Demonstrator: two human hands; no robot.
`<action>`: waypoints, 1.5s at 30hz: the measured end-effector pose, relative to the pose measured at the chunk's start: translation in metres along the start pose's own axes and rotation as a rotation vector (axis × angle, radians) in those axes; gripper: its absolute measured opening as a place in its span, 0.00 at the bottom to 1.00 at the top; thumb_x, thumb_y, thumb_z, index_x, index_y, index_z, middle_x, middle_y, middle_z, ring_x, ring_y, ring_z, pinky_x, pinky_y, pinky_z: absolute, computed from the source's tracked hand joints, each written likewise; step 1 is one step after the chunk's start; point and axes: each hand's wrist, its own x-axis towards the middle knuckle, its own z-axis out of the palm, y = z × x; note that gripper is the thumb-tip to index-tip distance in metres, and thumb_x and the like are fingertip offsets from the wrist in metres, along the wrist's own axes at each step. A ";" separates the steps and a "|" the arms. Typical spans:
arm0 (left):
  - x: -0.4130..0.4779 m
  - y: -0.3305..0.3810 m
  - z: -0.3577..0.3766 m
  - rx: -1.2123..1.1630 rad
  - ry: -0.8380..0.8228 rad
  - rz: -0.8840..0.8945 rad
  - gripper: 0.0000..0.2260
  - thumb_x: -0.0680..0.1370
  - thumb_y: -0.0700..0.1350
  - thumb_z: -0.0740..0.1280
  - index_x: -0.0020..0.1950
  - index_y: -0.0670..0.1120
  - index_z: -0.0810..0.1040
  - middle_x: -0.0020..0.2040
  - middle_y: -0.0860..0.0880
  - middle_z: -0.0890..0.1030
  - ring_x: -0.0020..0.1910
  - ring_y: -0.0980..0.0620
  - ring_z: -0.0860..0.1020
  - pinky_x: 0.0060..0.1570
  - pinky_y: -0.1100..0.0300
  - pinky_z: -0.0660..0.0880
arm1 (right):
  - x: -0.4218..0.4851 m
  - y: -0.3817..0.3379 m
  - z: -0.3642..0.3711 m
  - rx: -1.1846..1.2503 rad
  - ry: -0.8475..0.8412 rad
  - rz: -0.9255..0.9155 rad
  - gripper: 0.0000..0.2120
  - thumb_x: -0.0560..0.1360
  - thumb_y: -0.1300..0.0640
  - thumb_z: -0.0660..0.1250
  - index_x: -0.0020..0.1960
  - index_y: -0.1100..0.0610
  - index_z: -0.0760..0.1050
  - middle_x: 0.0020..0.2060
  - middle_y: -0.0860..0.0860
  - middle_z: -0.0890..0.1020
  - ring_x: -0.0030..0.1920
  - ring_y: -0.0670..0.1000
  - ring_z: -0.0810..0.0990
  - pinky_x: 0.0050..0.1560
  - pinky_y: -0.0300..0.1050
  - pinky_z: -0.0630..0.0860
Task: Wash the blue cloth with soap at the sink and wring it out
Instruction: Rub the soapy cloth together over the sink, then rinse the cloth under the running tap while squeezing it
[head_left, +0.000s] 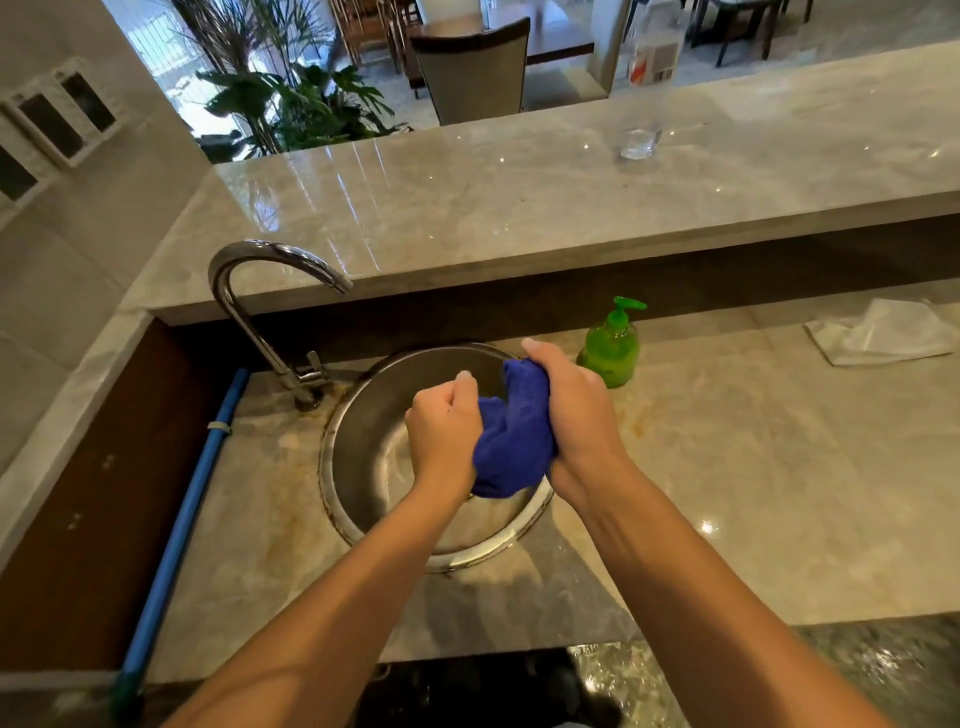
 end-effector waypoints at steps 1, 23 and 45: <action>0.005 -0.004 -0.004 -0.035 0.007 -0.106 0.19 0.82 0.44 0.60 0.29 0.46 0.68 0.25 0.50 0.67 0.26 0.55 0.66 0.30 0.59 0.65 | 0.001 0.001 0.002 0.025 -0.009 0.012 0.09 0.77 0.51 0.70 0.46 0.57 0.78 0.31 0.49 0.78 0.33 0.46 0.79 0.35 0.43 0.75; 0.138 -0.068 -0.134 0.120 0.008 0.194 0.07 0.81 0.46 0.62 0.48 0.46 0.79 0.48 0.50 0.76 0.42 0.60 0.77 0.40 0.66 0.73 | 0.085 0.115 0.111 0.436 -0.084 0.476 0.24 0.75 0.45 0.69 0.63 0.61 0.81 0.54 0.61 0.82 0.51 0.58 0.81 0.58 0.50 0.75; 0.238 -0.142 -0.139 0.779 -0.217 0.053 0.23 0.78 0.46 0.65 0.72 0.45 0.68 0.70 0.47 0.67 0.65 0.44 0.73 0.61 0.51 0.72 | 0.155 0.107 0.164 0.421 -0.010 0.428 0.17 0.77 0.56 0.65 0.65 0.58 0.73 0.62 0.61 0.81 0.64 0.61 0.79 0.69 0.57 0.72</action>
